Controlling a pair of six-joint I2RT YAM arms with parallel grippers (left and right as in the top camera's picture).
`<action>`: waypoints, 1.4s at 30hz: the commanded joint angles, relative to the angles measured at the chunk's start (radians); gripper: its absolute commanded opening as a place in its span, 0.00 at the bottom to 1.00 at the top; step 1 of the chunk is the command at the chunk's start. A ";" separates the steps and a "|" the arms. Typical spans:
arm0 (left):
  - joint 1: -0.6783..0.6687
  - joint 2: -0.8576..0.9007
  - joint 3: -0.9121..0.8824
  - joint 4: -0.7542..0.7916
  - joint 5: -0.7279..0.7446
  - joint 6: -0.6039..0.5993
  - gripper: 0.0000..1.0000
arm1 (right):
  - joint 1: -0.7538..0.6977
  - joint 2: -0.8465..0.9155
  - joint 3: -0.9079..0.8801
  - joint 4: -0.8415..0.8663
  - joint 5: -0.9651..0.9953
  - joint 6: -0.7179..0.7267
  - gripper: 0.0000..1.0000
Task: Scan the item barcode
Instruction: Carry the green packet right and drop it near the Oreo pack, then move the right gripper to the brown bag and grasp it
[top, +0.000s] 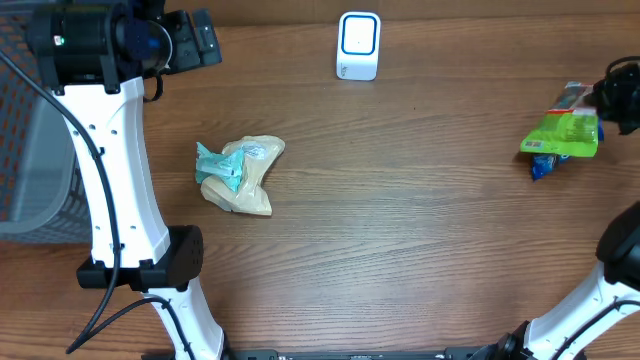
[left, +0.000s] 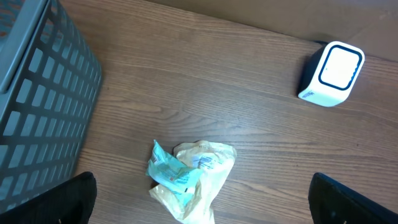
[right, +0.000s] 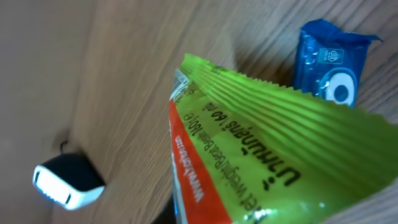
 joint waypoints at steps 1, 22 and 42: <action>-0.013 -0.018 -0.002 0.001 -0.003 -0.006 1.00 | -0.002 0.009 0.008 0.008 0.032 0.031 0.22; -0.013 -0.018 -0.002 0.001 -0.003 -0.006 1.00 | 0.424 -0.196 0.074 -0.064 -0.193 -0.240 0.48; -0.013 -0.018 -0.002 0.001 -0.003 -0.006 1.00 | 0.990 0.066 0.061 -0.030 -0.265 -0.182 0.62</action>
